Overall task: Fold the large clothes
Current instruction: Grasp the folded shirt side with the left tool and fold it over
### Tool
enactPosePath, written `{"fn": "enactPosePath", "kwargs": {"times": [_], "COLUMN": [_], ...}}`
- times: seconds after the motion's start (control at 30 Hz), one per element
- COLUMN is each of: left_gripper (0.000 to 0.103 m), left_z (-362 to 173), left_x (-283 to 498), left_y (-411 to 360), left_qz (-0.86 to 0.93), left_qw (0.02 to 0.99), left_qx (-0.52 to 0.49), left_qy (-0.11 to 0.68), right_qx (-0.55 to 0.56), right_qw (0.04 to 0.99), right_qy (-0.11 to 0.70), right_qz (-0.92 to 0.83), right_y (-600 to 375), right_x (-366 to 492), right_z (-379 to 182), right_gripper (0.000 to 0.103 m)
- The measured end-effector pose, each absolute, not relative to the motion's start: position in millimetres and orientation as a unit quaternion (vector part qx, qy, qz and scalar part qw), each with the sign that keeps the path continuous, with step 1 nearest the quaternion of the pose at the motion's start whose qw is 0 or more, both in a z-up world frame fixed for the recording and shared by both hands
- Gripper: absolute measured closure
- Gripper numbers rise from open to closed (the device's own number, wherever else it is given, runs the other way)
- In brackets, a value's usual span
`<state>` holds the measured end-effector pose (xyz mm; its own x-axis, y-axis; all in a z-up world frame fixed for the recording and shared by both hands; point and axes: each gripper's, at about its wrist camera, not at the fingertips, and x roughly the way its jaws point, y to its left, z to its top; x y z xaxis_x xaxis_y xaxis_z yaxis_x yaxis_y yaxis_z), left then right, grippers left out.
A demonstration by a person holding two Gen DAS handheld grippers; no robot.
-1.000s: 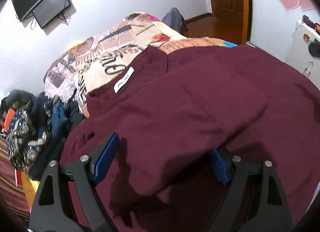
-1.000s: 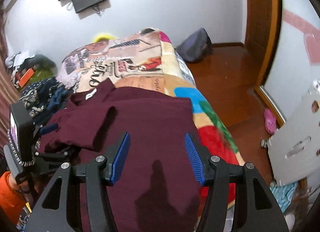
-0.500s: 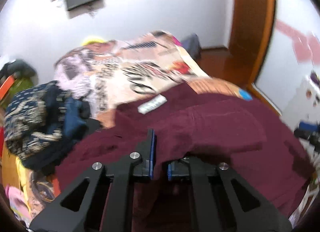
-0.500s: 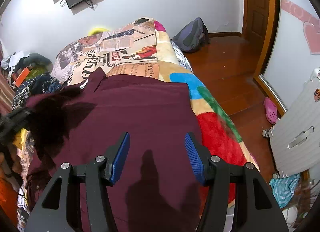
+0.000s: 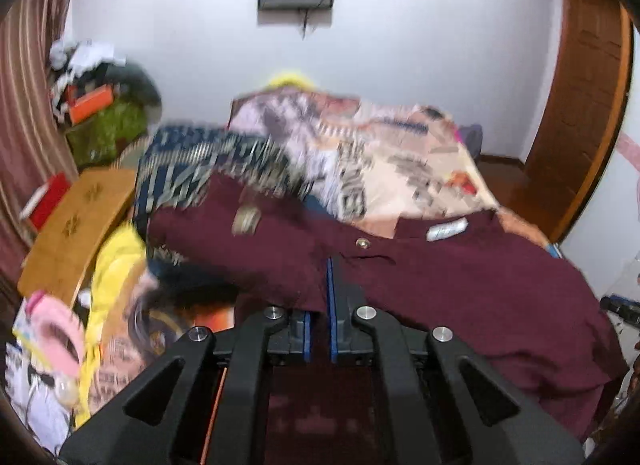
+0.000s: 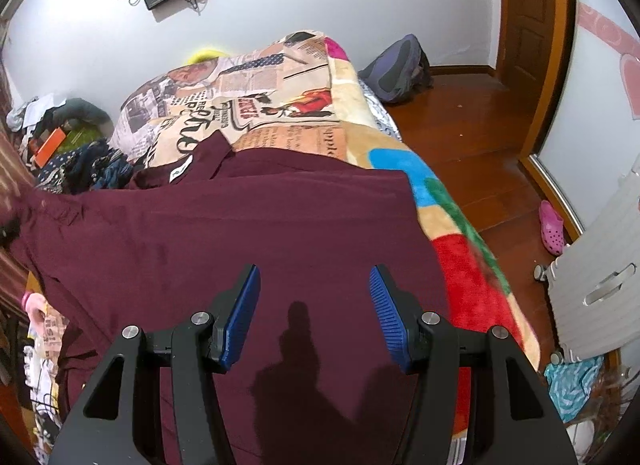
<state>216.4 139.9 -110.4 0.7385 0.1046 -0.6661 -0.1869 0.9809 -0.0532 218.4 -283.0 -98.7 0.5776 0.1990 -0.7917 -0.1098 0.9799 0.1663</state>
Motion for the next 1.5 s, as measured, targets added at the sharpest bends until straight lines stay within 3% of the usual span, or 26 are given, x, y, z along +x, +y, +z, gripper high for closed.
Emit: {"fn": "enactPosePath", "kwargs": {"times": [0.3,0.53,0.57,0.6,0.67,0.93,1.17,1.5], "left_gripper": [0.088,0.082,0.068,0.034,0.011,0.011,0.011,0.011], "left_z": [-238,-254,-254,-253,-248,-237,-220,-271], "left_x": [201,187,185,182,175,162,207,269], "left_y": [156,169,172,174,180,221,250,270], "left_qz": [0.045,0.036,0.037,0.061,0.107,0.113,0.122,0.053], "left_qw": [0.848,0.841,0.839,0.839,0.841,0.84,0.852,0.816], "left_qx": [-0.076,-0.153,-0.154,-0.139,-0.109,-0.138,-0.146,-0.225], "left_qy": [0.522,0.519,0.521,0.523,0.519,0.512,0.488,0.529], "right_qx": [0.04,0.043,0.044,0.043,0.043,0.052,0.029,0.051], "right_qw": [0.879,0.87,0.869,0.869,0.869,0.871,0.883,0.852], "right_qy": [0.466,0.483,0.485,0.486,0.487,0.483,0.463,0.515], "right_qz": [0.096,0.087,0.085,0.083,0.08,0.077,0.07,0.079], "right_y": [-268,-272,-273,-274,-276,-286,-296,-325], "right_x": [215,215,215,215,215,228,243,296], "right_z": [-104,-112,-112,-113,-113,-109,-93,-125], "right_gripper": [0.05,0.05,0.05,0.05,0.05,0.05,0.05,0.05]}}
